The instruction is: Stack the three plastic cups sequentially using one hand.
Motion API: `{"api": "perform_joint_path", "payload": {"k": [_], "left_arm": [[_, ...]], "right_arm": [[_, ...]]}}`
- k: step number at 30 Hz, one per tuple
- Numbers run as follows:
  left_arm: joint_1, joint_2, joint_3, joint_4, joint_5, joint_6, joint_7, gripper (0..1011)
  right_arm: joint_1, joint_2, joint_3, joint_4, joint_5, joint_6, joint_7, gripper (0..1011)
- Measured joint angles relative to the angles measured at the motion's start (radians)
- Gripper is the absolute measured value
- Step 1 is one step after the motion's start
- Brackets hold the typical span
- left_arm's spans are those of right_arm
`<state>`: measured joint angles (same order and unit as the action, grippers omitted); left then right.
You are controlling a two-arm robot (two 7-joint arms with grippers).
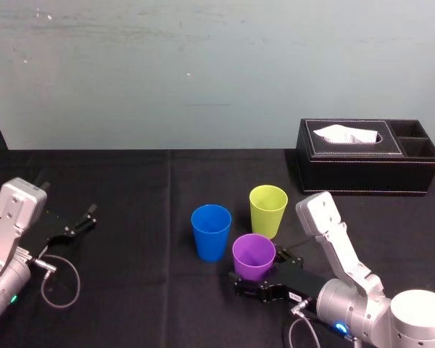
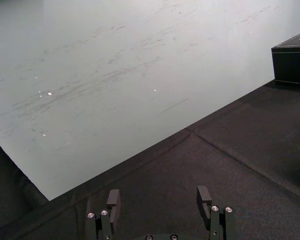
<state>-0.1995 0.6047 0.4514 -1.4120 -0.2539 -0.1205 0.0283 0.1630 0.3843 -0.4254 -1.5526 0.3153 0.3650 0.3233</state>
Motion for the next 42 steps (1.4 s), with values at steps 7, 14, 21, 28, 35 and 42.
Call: {"api": "perform_joint_path", "payload": {"k": [7,14,21,28,35,42], "left_arm": [[0.000,0.000,0.000,0.000,0.000,0.000,0.000,1000],[0.000,0.000,0.000,0.000,0.000,0.000,0.000,1000],[0.000,0.000,0.000,0.000,0.000,0.000,0.000,1000],[0.000,0.000,0.000,0.000,0.000,0.000,0.000,1000],[0.000,0.000,0.000,0.000,0.000,0.000,0.000,1000],[0.000,0.000,0.000,0.000,0.000,0.000,0.000,1000]], "right_arm": [[0.001,0.000,0.000,0.001,-0.001,-0.001,0.000,1002],[0.001,0.001,0.000,-0.001,0.000,0.000,-0.001,954],[0.000,0.001,0.000,-0.001,0.001,0.001,-0.001,799],[-0.001,0.002,0.000,-0.002,0.002,0.001,-0.001,715],[-0.001,0.002,0.000,-0.003,0.002,0.002,-0.001,716],[0.008,0.021,-0.001,-0.053,-0.013,0.038,0.006,715]]}}
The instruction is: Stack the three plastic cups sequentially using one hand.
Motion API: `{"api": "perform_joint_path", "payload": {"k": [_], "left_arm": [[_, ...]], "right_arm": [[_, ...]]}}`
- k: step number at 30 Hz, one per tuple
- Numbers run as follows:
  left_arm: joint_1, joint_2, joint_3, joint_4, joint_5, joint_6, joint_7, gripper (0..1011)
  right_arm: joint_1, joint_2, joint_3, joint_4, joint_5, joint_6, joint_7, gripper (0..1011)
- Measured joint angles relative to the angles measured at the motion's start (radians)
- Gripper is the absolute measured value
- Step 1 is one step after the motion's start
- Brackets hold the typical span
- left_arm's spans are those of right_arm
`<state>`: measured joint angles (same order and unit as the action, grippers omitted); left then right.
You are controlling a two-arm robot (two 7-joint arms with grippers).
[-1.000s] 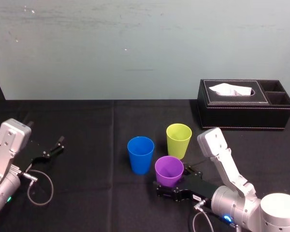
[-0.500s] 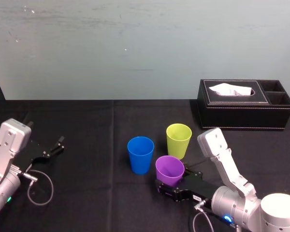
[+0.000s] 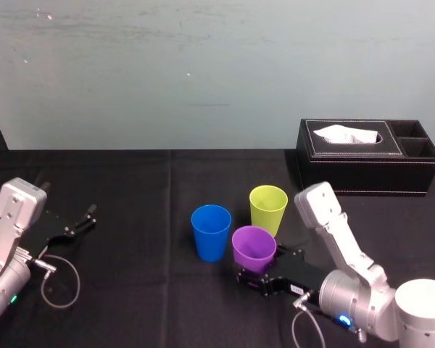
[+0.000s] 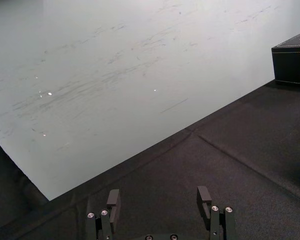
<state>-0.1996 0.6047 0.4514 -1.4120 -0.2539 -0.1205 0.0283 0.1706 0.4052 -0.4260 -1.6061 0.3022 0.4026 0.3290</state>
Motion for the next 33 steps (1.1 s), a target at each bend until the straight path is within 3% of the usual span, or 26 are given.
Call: {"api": "perform_joint_path", "payload": {"k": [9,17,24,33], "left_arm": [[0.000,0.000,0.000,0.000,0.000,0.000,0.000,1000],[0.000,0.000,0.000,0.000,0.000,0.000,0.000,1000],[0.000,0.000,0.000,0.000,0.000,0.000,0.000,1000],[0.000,0.000,0.000,0.000,0.000,0.000,0.000,1000]], "right_arm": [[0.045,0.016,0.022,-0.080,0.020,0.097,0.026,715],[0.124,0.011,0.012,-0.089,0.038,0.147,0.042,715],[0.198,-0.008,-0.009,-0.052,0.061,0.168,0.059,716],[0.273,-0.035,-0.042,0.031,0.083,0.158,0.074,715]]}}
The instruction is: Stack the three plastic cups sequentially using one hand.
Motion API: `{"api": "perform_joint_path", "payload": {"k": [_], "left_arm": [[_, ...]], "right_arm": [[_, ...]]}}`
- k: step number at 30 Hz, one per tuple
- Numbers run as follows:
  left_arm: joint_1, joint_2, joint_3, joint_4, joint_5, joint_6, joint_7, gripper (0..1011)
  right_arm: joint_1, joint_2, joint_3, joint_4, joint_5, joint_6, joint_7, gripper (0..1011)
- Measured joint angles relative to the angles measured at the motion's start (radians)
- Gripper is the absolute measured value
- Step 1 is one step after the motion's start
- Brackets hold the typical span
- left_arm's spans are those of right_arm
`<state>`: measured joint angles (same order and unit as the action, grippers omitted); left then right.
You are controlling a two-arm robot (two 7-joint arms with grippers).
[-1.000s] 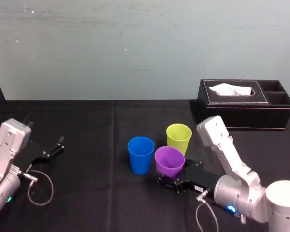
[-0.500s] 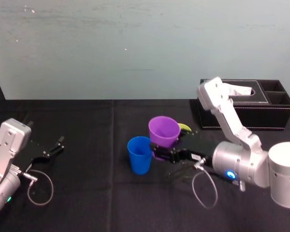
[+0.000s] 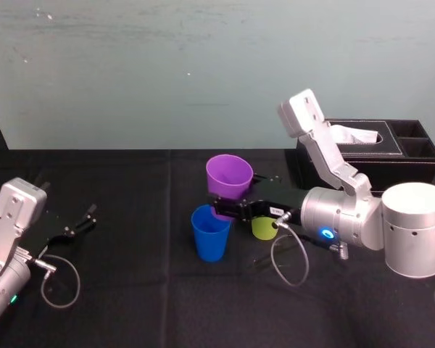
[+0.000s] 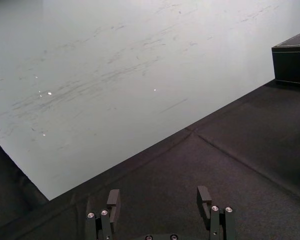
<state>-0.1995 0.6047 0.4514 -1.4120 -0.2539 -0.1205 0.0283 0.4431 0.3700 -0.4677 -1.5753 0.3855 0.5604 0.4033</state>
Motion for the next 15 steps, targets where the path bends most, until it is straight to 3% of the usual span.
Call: {"api": "perform_joint_path", "payload": {"k": [15], "left_arm": [[0.000,0.000,0.000,0.000,0.000,0.000,0.000,1000]], "right_arm": [[0.079,-0.038,-0.063,0.118,0.006,-0.041,0.008,715]]}}
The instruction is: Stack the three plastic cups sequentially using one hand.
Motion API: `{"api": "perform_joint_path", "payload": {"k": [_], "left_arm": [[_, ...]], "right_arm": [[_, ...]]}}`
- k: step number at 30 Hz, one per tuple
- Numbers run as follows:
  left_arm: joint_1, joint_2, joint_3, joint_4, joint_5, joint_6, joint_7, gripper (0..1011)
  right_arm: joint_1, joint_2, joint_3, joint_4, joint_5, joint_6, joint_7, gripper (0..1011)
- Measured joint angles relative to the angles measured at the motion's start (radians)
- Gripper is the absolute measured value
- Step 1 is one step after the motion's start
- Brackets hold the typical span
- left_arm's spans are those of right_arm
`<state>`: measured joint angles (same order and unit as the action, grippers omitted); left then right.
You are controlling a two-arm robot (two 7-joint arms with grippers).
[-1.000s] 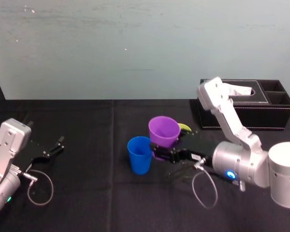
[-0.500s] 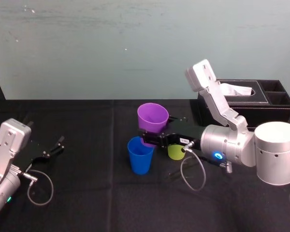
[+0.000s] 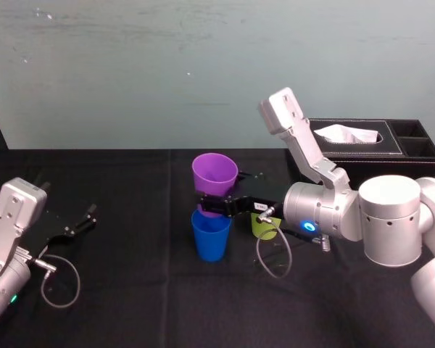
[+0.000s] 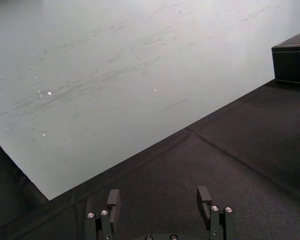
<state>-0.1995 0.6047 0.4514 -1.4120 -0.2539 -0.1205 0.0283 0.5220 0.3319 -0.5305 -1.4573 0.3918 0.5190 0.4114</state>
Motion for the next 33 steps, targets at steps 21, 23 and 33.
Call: {"api": "perform_joint_path", "payload": {"k": [21,23,33], "left_arm": [[0.000,0.000,0.000,0.000,0.000,0.000,0.000,1000],[0.000,0.000,0.000,0.000,0.000,0.000,0.000,1000],[0.000,0.000,0.000,0.000,0.000,0.000,0.000,1000]], "right_arm": [[0.024,-0.019,-0.036,0.074,-0.007,-0.028,0.008,716],[0.024,-0.019,-0.036,0.076,-0.008,-0.028,0.008,715],[0.026,-0.022,-0.039,0.093,-0.012,-0.032,0.009,715]]}}
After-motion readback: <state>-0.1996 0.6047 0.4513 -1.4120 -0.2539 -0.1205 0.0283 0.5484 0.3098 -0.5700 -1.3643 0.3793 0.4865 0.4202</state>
